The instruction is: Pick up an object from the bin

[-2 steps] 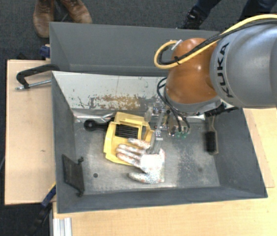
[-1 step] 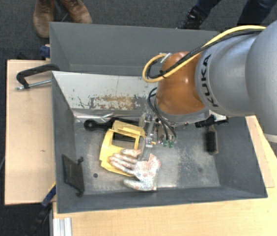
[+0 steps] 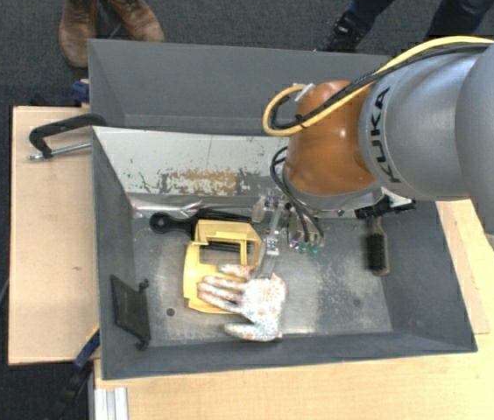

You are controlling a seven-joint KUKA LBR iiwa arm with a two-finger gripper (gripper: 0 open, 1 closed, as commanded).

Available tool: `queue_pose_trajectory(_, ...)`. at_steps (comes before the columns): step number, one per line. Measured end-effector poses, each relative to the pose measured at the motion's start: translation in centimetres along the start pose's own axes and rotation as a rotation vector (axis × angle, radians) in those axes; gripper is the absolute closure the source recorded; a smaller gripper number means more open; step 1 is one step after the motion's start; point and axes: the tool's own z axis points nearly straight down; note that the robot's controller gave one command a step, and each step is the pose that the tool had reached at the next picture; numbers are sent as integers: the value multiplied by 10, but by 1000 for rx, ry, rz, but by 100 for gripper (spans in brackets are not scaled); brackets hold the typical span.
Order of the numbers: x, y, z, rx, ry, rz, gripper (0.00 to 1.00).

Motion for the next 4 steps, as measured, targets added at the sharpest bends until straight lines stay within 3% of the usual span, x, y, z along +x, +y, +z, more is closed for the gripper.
queue_pose_trajectory(1, -22, 9, 18, 1, 6, 98, 0)
queue_pose_trajectory(2, -6, 3, 2, -3, -11, 114, 0)
queue_pose_trajectory(3, -7, 15, 22, -2, -5, 95, 0)
queue_pose_trajectory(4, -8, 39, 49, -6, -16, 123, 100)
